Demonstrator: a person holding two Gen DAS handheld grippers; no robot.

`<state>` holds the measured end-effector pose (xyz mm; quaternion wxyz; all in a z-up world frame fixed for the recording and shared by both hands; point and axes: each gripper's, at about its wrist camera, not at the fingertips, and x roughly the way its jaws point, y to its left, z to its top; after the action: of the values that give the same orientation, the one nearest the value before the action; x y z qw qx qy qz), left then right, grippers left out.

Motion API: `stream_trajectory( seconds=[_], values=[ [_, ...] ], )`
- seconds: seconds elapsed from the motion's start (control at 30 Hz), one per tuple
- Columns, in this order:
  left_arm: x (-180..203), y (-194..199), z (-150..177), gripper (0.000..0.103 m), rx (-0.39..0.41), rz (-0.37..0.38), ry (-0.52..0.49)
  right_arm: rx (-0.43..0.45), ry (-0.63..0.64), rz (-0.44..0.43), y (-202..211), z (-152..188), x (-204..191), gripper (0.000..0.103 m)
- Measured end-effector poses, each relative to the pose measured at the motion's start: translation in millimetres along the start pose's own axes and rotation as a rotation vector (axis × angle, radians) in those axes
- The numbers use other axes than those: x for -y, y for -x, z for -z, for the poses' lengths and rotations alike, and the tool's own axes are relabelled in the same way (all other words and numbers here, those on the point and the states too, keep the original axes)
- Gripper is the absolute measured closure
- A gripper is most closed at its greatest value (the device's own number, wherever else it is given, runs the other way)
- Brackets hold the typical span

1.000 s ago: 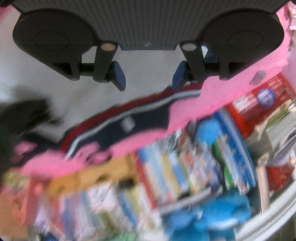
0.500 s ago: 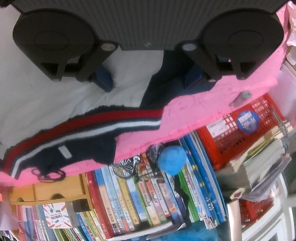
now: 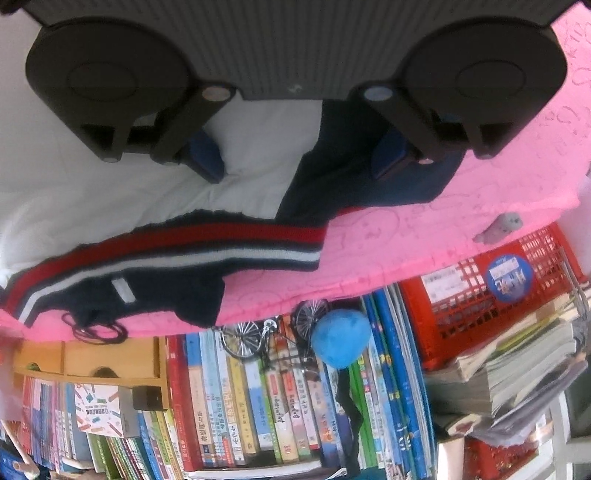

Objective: Fold clothes

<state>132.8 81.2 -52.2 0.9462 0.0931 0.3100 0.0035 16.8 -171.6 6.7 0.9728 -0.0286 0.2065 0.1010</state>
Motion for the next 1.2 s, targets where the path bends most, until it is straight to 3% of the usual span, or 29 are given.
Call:
stream_trajectory(
  seconds=[0.13, 0.23, 0.33, 0.47, 0.53, 0.6, 0.67, 0.83, 1.0, 1.13, 1.2],
  values=[
    [-1, 0, 0, 0.014, -0.001, 0.0, 0.001, -0.031, -0.104, -0.14, 24, 15, -30, 0.008],
    [0, -1, 0, 0.014, -0.002, 0.001, 0.003, -0.06, -0.146, -0.15, 29, 26, -46, 0.009],
    [-1, -1, 0, 0.014, -0.002, 0.002, 0.003, -0.094, -0.162, -0.106, 26, 35, -55, 0.009],
    [-1, -1, 0, 0.014, -0.003, 0.003, 0.005, -0.145, -0.207, -0.137, 27, 46, -61, 0.009],
    [-1, 0, 0, 0.014, -0.004, 0.004, 0.006, -0.157, -0.214, -0.132, 31, 50, -66, 0.021],
    [-1, 0, 0, 0.014, -0.004, 0.004, 0.005, -0.154, -0.197, -0.083, 34, 52, -74, 0.049],
    [0, 0, 0, 0.014, -0.003, 0.002, 0.004, -0.167, -0.177, -0.038, 32, 55, -79, 0.062],
    [1, 1, -1, 0.014, -0.002, -0.003, 0.001, -0.178, -0.109, 0.055, 29, 65, -98, 0.064],
    [1, 3, -2, 0.014, -0.002, -0.014, 0.005, -0.194, -0.091, 0.075, 40, 68, -111, 0.067],
    [1, 37, 0, 0.029, 0.09, -0.051, -0.012, -0.197, -0.083, 0.076, 40, 68, -112, 0.068],
    [3, 69, -1, 0.031, 0.155, 0.002, -0.071, -0.196, -0.094, 0.068, 40, 68, -110, 0.068]
  ],
)
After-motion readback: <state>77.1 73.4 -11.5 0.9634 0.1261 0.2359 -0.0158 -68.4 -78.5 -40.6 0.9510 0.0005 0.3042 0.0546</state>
